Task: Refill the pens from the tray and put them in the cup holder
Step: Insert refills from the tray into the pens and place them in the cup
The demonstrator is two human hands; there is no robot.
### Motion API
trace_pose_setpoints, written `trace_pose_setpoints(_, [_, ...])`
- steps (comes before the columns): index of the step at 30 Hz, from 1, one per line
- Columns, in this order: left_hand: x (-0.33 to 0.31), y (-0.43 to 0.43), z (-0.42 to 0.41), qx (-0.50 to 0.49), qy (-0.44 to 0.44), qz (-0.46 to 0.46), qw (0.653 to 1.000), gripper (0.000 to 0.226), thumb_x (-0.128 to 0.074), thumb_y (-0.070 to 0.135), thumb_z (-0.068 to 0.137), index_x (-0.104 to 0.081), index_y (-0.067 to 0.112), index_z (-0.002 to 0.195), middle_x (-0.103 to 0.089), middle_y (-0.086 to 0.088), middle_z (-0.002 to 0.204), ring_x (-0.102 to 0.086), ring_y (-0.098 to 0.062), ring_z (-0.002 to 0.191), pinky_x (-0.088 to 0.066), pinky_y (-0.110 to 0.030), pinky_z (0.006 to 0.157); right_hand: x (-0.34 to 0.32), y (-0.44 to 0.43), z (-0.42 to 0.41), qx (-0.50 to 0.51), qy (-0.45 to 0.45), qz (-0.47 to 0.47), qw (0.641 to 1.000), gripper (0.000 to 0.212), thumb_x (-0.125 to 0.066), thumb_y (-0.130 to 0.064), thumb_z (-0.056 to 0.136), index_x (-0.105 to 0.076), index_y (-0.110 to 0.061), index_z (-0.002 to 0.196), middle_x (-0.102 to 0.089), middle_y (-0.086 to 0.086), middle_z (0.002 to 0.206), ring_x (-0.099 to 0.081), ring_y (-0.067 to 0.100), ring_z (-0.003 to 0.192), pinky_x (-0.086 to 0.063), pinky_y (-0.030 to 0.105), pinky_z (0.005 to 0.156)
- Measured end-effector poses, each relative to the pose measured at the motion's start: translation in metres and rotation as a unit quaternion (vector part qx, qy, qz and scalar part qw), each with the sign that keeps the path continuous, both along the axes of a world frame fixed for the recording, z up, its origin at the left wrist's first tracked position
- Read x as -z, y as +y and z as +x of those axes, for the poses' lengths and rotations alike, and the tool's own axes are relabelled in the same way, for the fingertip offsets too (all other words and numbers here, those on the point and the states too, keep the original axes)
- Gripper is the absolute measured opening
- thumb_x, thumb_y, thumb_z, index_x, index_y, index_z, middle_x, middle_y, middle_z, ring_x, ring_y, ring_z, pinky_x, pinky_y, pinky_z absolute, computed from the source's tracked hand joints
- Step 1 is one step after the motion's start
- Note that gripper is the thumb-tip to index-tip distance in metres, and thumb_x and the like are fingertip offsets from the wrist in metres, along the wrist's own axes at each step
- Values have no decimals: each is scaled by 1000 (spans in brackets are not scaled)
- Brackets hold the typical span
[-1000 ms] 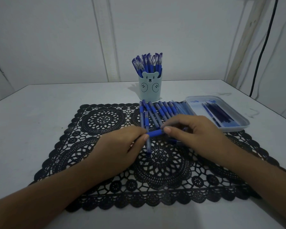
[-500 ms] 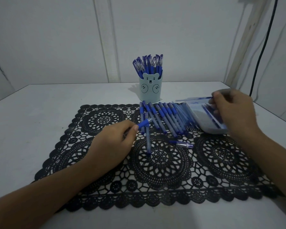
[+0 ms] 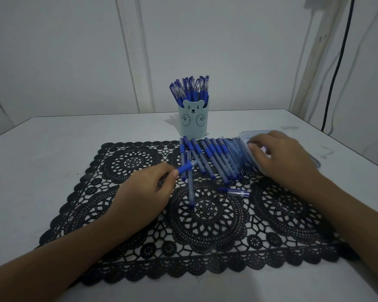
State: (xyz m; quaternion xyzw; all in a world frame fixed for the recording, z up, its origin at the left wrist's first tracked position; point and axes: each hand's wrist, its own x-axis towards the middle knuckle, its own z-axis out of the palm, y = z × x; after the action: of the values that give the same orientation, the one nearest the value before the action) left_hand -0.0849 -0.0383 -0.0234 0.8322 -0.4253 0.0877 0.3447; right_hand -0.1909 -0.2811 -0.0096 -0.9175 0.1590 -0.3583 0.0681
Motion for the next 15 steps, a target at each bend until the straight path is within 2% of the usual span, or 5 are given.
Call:
trace_pose_setpoints(1, [0,0,0,0,-1,1,1000,18,-45,32,91,-61,26,87,-55,2,58,-51,-16,61,-39,-31,48,-2,-6,0,32,9,16,999,25,-52,-26,90,-67,-10,100,-64,12,92,-55,24,78,-44,34,73])
trace_pose_setpoints(3, [0,-1,0,2,-1,2,1000,18,-45,32,91,-61,26,86,-55,2,58,-50,-16,59,-40,-32,49,-5,-19,-3,118,84,36,989,27,-50,-30,91,-66,-11,100,-64,14,96,-58,30,86,-45,36,76])
trace_pose_setpoints(6, [-1,0,-1,4,-2,8,1000,16,-45,31,91,-60,29,85,-54,3,57,-49,-16,53,-38,-29,46,-5,-27,-9,197,186,50,961,27,-49,-32,90,-65,-14,98,-64,12,96,-58,30,90,-45,37,77])
trace_pose_setpoints(12, [0,0,-1,5,-6,12,1000,17,-46,29,92,-62,25,87,-52,4,55,-48,-11,56,-35,-27,46,-4,-30,-5,219,218,87,947,29,-57,-38,84,-66,-13,95,-64,10,94,-59,28,84,-48,34,73])
trace_pose_setpoints(15, [0,0,-1,4,-9,10,1000,16,-47,29,92,-62,25,86,-51,5,54,-48,-8,57,-33,-24,45,-3,-29,-3,204,228,108,946,21,-63,-30,81,-70,-14,91,-65,10,94,-58,26,81,-48,33,72])
